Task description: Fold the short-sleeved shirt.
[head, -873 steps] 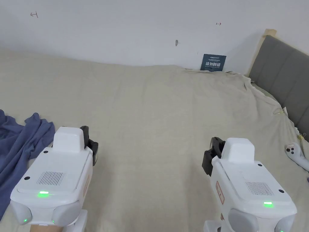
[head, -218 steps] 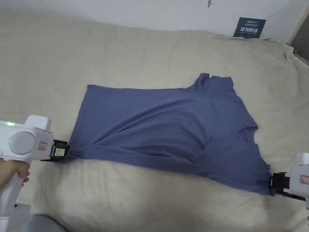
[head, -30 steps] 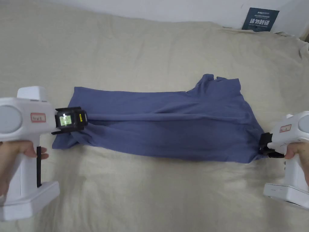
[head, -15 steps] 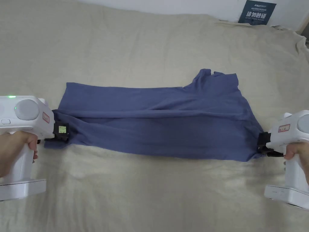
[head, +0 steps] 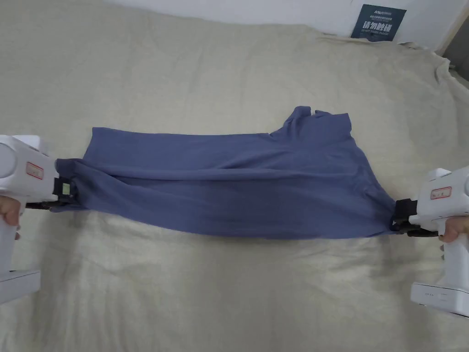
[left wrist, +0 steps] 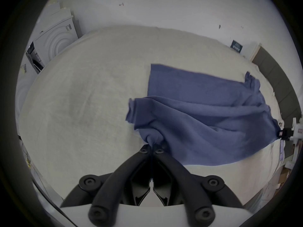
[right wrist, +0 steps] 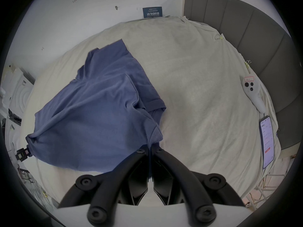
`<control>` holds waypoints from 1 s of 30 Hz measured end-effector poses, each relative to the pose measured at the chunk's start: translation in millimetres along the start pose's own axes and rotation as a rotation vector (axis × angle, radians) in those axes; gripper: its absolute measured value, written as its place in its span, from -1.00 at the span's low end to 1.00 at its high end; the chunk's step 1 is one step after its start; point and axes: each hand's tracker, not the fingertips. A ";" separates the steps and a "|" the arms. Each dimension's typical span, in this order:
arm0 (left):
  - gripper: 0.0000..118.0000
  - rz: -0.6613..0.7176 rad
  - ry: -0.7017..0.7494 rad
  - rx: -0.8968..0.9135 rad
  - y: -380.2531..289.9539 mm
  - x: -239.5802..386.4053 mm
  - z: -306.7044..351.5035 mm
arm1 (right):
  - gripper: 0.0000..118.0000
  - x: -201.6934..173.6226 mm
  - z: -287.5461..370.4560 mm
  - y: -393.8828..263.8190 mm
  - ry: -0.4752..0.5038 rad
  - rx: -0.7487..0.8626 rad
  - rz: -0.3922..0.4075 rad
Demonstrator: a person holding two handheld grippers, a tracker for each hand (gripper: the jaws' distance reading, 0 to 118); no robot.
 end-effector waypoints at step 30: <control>0.95 -0.052 0.183 -0.058 -134.9 -60.1 54.1 | 0.64 43.2 50.2 -160.7 0.049 -0.026 0.023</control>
